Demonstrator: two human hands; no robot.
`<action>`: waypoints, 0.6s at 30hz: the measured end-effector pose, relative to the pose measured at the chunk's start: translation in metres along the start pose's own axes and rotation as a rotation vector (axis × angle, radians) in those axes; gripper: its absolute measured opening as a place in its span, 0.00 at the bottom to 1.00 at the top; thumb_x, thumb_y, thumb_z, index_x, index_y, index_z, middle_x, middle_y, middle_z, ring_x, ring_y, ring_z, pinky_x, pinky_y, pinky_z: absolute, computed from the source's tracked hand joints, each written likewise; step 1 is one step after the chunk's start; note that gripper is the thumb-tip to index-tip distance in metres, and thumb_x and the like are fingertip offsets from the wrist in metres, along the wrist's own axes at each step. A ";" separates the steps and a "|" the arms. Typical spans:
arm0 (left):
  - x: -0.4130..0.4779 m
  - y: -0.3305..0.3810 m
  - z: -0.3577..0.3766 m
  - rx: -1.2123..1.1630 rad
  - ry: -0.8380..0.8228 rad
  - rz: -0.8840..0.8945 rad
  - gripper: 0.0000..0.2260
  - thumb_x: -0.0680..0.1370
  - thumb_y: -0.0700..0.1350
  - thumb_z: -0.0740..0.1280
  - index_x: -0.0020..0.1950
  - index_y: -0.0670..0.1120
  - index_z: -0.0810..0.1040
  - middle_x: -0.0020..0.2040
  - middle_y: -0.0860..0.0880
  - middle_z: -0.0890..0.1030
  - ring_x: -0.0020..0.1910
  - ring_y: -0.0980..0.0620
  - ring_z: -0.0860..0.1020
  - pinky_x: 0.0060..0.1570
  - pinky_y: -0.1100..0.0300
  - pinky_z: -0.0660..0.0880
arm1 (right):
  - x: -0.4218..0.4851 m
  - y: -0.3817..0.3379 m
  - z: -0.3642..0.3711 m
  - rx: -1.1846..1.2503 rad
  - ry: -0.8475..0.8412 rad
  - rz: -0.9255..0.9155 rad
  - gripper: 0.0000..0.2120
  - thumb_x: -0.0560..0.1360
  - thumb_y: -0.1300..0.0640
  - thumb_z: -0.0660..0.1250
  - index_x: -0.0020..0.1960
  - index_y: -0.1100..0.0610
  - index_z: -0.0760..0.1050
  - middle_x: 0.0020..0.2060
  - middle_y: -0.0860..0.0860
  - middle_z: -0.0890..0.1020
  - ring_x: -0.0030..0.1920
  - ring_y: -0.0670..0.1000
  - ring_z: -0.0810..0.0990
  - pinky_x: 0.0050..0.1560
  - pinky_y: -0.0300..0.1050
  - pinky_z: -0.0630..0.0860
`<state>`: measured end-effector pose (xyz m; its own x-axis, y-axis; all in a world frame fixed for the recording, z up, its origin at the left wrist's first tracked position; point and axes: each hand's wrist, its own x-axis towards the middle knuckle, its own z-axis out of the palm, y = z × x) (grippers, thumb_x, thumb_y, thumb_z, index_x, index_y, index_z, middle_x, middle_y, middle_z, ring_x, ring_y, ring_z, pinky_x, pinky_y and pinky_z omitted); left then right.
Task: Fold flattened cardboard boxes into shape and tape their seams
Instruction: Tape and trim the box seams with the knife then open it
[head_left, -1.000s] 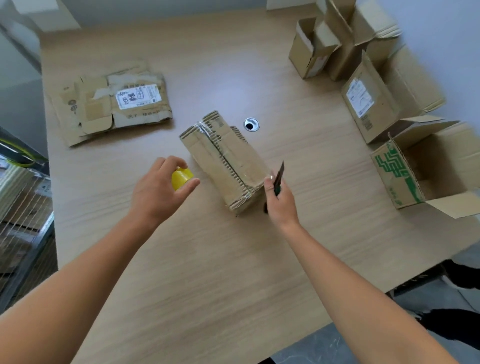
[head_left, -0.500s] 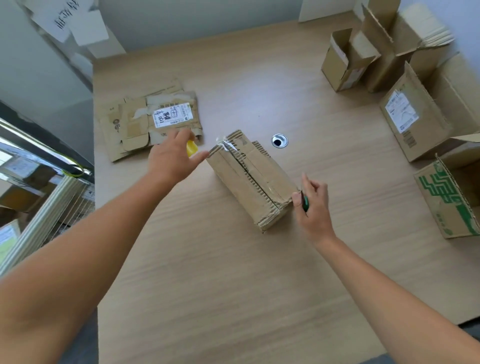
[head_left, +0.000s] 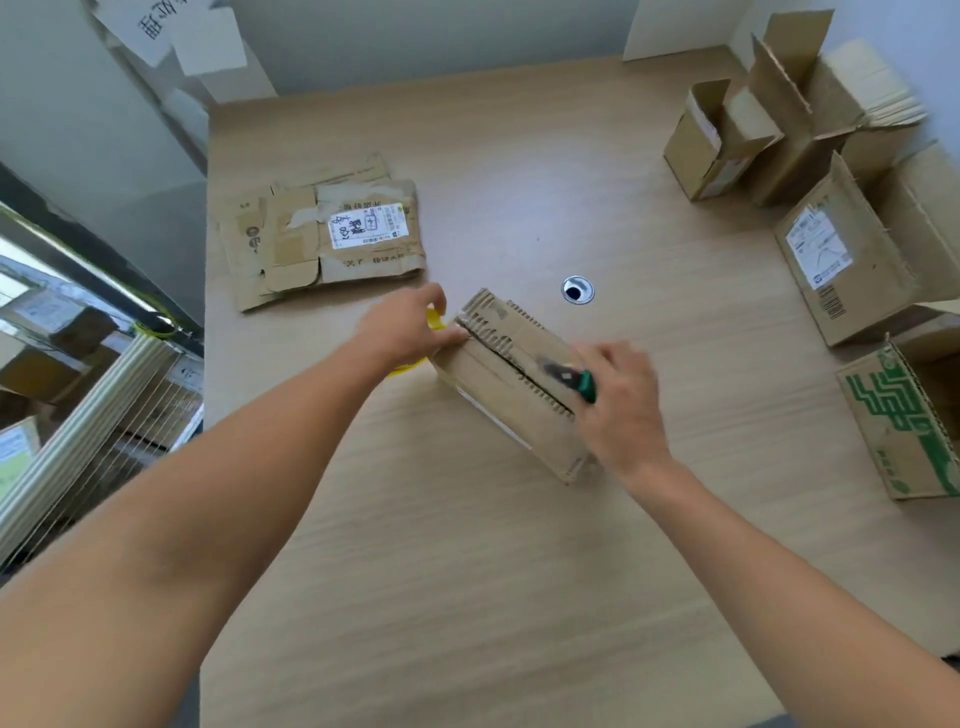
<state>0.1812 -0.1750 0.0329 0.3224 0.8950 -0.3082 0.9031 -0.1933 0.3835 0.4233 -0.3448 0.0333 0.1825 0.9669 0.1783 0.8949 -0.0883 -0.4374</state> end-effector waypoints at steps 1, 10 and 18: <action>-0.015 0.003 0.010 -0.016 -0.008 -0.007 0.21 0.70 0.69 0.70 0.52 0.56 0.73 0.55 0.47 0.79 0.52 0.44 0.78 0.48 0.51 0.74 | -0.006 -0.017 0.002 -0.042 -0.116 0.036 0.29 0.70 0.62 0.69 0.71 0.50 0.74 0.59 0.55 0.77 0.57 0.61 0.72 0.59 0.56 0.69; -0.163 -0.023 0.062 -0.128 0.004 0.089 0.18 0.73 0.67 0.69 0.54 0.58 0.74 0.48 0.54 0.73 0.50 0.46 0.77 0.45 0.53 0.71 | -0.068 -0.041 0.030 -0.160 -0.323 -0.083 0.31 0.73 0.57 0.73 0.74 0.45 0.71 0.79 0.46 0.65 0.81 0.54 0.57 0.79 0.59 0.49; -0.198 -0.079 0.031 -0.022 0.145 0.127 0.25 0.68 0.70 0.71 0.57 0.57 0.74 0.53 0.52 0.74 0.47 0.44 0.78 0.45 0.53 0.70 | -0.058 -0.062 0.023 -0.160 -0.288 -0.642 0.28 0.64 0.63 0.80 0.64 0.55 0.82 0.61 0.58 0.81 0.65 0.60 0.73 0.63 0.62 0.75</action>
<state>0.0549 -0.3498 0.0363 0.3879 0.9129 -0.1275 0.8508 -0.3014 0.4305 0.3474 -0.3903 0.0300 -0.4945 0.8625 0.1076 0.8423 0.5061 -0.1857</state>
